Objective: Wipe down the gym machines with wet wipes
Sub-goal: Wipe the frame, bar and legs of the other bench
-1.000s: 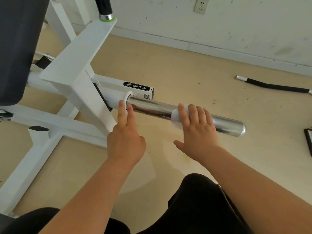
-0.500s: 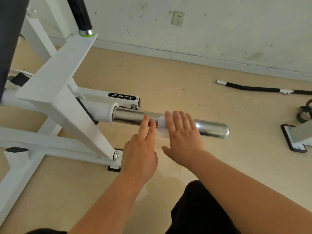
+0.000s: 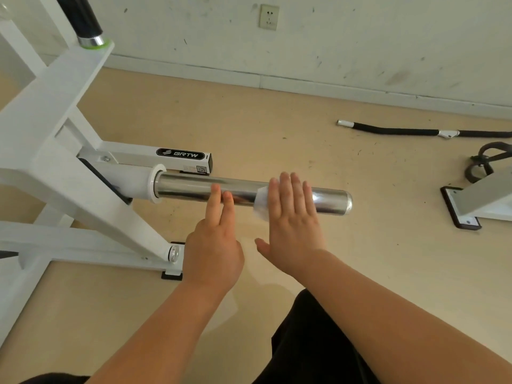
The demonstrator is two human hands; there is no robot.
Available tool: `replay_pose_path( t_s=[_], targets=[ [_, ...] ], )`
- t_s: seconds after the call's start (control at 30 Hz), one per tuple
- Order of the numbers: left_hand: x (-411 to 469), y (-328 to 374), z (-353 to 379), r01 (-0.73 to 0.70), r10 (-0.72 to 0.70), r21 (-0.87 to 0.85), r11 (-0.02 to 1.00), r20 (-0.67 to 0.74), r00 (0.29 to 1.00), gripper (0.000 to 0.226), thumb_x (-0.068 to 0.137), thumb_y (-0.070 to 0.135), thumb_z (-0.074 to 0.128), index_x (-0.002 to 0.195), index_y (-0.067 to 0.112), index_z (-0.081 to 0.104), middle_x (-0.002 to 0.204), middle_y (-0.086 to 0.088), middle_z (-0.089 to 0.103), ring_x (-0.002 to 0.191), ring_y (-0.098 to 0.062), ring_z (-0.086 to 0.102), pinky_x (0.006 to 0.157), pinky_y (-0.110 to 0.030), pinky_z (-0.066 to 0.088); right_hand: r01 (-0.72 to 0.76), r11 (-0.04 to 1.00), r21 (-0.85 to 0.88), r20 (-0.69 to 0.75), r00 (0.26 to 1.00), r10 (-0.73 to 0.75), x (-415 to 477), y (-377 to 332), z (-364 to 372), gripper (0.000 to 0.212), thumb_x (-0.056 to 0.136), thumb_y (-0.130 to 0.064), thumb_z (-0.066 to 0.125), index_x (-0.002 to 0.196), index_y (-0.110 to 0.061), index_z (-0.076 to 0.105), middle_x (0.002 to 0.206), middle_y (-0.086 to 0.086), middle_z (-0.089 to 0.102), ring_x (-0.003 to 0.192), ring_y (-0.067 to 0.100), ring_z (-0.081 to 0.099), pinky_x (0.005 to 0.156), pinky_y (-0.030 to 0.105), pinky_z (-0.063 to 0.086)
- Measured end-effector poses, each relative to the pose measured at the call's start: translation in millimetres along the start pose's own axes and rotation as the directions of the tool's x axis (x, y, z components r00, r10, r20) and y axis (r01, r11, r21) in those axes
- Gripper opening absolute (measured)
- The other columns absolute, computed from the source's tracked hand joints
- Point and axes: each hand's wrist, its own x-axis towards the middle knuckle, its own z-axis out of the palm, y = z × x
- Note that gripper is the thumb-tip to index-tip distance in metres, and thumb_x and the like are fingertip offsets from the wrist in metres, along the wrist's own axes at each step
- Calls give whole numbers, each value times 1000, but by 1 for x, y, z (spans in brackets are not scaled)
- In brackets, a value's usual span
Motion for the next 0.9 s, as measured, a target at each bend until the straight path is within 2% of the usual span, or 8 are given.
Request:
replay_pose_path(
  t_s=[0.13, 0.27, 0.4, 0.5, 0.6, 0.7, 0.8, 0.9],
  targets=[
    [-2, 3, -1, 37, -38, 7, 999, 33, 999, 90, 75, 5, 62, 157, 9, 25, 169, -9, 5, 82, -32, 61, 65, -37, 48, 10, 1000, -21, -18, 1000, -10, -12, 24, 8, 118, 90, -64, 56, 157, -8, -24, 168, 24, -7, 156, 43, -9, 124, 55, -14],
    [-3, 4, -2, 39, -41, 28, 999, 63, 997, 92, 80, 11, 59, 160, 12, 15, 169, -3, -12, 82, -29, 56, 66, -33, 41, -145, 988, -51, 3, 989, 146, -39, 72, 15, 118, 87, -75, 49, 162, -6, -10, 169, 22, 0, 157, 39, -5, 126, 59, -5],
    [-4, 3, -7, 41, -41, -7, 999, 78, 996, 91, 82, 14, 59, 161, 14, 14, 169, -1, -12, 96, -30, 59, 74, -36, 48, -257, 966, 19, 36, 966, 257, -29, 70, 3, 116, 86, -91, 10, 163, -5, 2, 169, 24, -10, 156, 38, -17, 125, 57, -9],
    [-5, 3, -8, 27, -25, -22, 999, 76, 997, 94, 80, 17, 61, 161, 15, 14, 169, 1, -11, 102, -31, 59, 78, -37, 50, -159, 981, 116, -21, 987, 162, -11, 36, -1, 112, 89, -87, 2, 162, -2, 0, 167, 26, -16, 154, 38, -22, 125, 56, -9],
    [-4, 0, -5, 12, -10, -38, 999, 60, 998, 92, 80, 16, 63, 160, 13, 17, 170, -1, -9, 103, -35, 60, 77, -39, 51, 39, 992, 121, -95, 995, -27, 0, -2, 10, 103, 95, -81, 13, 162, -6, -6, 167, 27, -14, 155, 42, -16, 126, 56, -5],
    [-3, -2, -2, -1, 4, -59, 998, 55, 998, 91, 82, 15, 65, 160, 11, 18, 170, -4, -7, 106, -36, 61, 78, -40, 53, 156, 986, 64, -172, 975, -143, -3, -10, 24, 92, 99, -74, 23, 164, -14, -1, 167, 27, -13, 156, 43, -11, 127, 56, 1],
    [-2, -3, -2, -3, 6, -53, 999, 56, 998, 92, 80, 12, 63, 160, 9, 17, 169, -7, -7, 105, -35, 61, 79, -40, 52, 136, 991, 7, -174, 976, -132, -20, 15, 31, 93, 99, -74, 23, 164, -13, -3, 167, 26, -14, 156, 41, -12, 127, 54, 4],
    [-3, -2, -2, 1, 2, -54, 999, 58, 998, 91, 79, 11, 60, 160, 9, 18, 169, -7, -5, 102, -35, 60, 79, -39, 51, 7, 999, -45, -133, 991, -13, -44, 49, 38, 96, 99, -75, 19, 163, -7, -6, 167, 25, -15, 156, 39, -13, 127, 55, 8]
  ],
)
